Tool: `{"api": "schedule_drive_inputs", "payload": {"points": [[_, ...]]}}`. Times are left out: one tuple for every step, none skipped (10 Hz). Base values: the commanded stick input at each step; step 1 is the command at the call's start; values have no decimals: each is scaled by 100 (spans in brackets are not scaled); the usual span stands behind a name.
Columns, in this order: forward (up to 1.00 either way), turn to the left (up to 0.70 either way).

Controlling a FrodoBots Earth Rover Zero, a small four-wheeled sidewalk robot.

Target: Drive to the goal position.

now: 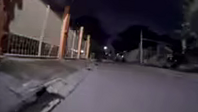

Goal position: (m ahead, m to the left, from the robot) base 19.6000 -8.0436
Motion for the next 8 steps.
{"api": "schedule_drive_inputs", "payload": {"points": [[70, 0], [70, 0], [70, 0], [70, 0], [70, 0], [70, 0], [70, 0], [70, 0]]}}
